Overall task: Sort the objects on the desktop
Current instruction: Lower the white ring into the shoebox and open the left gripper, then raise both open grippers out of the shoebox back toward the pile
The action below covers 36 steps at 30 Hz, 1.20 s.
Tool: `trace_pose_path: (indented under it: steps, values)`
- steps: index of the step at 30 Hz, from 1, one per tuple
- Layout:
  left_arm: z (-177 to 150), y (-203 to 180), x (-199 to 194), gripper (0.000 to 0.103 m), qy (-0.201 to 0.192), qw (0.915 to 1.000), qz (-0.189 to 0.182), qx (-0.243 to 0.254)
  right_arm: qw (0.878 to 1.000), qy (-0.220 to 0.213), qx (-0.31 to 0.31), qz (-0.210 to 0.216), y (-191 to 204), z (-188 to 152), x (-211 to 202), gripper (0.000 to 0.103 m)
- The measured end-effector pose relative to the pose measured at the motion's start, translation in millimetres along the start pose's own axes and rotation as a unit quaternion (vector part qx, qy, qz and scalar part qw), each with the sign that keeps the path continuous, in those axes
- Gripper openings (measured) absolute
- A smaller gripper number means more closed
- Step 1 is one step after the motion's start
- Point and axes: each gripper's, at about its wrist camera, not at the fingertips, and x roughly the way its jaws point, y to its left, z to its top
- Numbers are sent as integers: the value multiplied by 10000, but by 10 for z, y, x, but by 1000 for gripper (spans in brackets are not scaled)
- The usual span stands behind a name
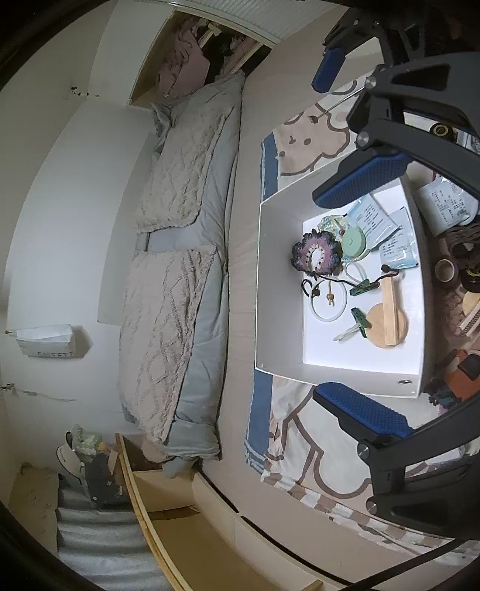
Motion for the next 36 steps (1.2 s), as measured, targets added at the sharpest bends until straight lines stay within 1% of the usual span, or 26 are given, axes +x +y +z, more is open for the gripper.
trace_pose_path:
  steps: [5,7,11,15,17,19,22,31,36]
  values:
    - [-19,-13,-168,99,-121,9999,26,85,9999,-139,-4,-35,70,6,-167,103]
    - [-34,-14,-231,103,-162,9998,45,110,9997,-221,56,-10,85,0,-234,103]
    - [-76,-4,-355,103,-195,9997,86,144,9996,-278,112,-8,117,-22,-348,103]
    - [-114,15,-468,103,-231,9995,143,171,9996,-292,-21,-61,187,-52,-434,103]
    - [-128,26,-525,103,-259,9994,162,178,9992,-349,-31,-180,202,-60,-484,103]
    - [-140,34,-571,103,-286,9992,180,194,9993,-361,-1,-78,198,-63,-533,103]
    - [-161,47,-639,103,-320,9990,217,204,9993,-382,47,-38,195,-83,-591,103]
    - [-221,74,-813,103,-434,9984,277,253,9983,-587,-8,-9,255,-135,-797,103]
    - [-247,140,-898,103,-487,9984,232,162,9982,-596,27,52,252,-161,-865,103]
